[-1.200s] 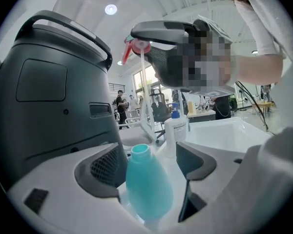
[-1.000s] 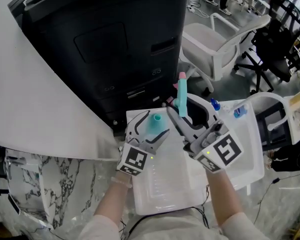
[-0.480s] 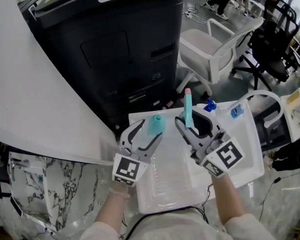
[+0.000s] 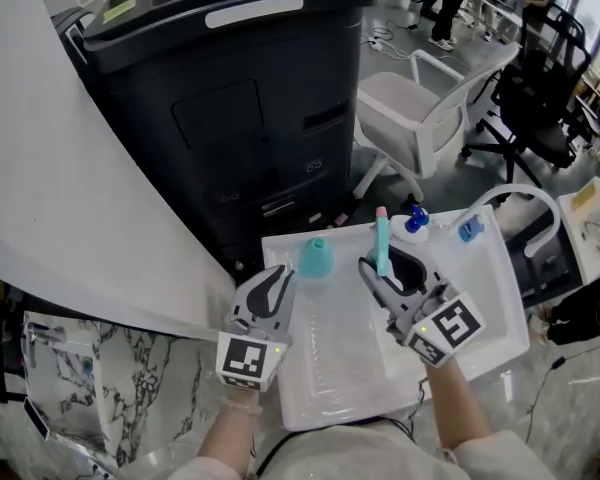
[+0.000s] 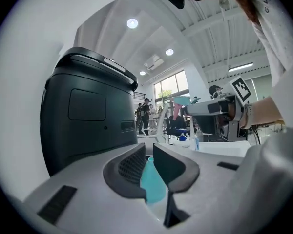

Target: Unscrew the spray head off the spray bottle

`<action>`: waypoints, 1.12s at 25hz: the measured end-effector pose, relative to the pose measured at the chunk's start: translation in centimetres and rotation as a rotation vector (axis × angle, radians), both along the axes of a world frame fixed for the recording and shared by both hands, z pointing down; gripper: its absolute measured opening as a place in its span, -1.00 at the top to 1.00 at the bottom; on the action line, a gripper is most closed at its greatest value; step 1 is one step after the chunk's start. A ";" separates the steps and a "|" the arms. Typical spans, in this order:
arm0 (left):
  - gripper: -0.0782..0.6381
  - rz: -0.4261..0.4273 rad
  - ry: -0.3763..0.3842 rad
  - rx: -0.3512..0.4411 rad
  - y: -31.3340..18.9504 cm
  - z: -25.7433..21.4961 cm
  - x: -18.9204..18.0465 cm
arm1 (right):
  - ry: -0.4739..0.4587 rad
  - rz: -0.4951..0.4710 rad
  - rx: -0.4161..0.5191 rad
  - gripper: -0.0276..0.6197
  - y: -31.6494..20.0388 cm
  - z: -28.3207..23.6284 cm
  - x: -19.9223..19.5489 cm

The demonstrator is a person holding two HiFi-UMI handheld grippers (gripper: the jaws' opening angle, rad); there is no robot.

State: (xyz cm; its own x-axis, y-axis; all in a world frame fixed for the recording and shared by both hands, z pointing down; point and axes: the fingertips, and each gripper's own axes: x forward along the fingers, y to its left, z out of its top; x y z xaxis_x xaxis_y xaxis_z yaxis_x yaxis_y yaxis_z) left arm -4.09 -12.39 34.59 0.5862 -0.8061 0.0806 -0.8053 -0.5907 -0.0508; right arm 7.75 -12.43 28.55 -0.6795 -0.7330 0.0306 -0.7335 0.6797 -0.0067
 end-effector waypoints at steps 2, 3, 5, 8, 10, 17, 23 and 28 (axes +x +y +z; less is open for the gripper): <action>0.65 -0.017 0.001 -0.004 0.4 -0.1 -0.6 | 0.006 -0.002 -0.003 0.43 0.5 0.3 0.0; 0.65 -0.024 -0.001 -0.006 0.6 -0.1 -0.8 | 0.008 -0.003 -0.005 0.43 0.7 0.4 0.0; 0.67 -0.040 0.003 -0.018 1.0 0.0 -1.4 | 0.011 -0.003 -0.008 0.43 1.1 0.6 0.0; 0.68 -0.064 0.008 -0.029 1.5 0.1 -2.1 | 0.012 -0.002 -0.013 0.43 1.5 0.8 0.1; 0.68 -0.077 0.005 -0.028 1.7 0.1 -2.5 | 0.010 0.002 -0.013 0.43 1.7 1.0 0.2; 0.68 -0.122 0.039 -0.025 2.4 -0.4 -3.5 | 0.010 0.009 -0.027 0.43 2.7 1.7 0.7; 0.69 -0.165 0.064 -0.014 3.1 -0.8 -4.4 | -0.008 0.032 -0.032 0.43 2.9 2.3 1.2; 0.69 -0.187 0.071 -0.022 3.7 -0.5 -5.1 | -0.035 0.042 -0.055 0.43 3.1 2.7 1.5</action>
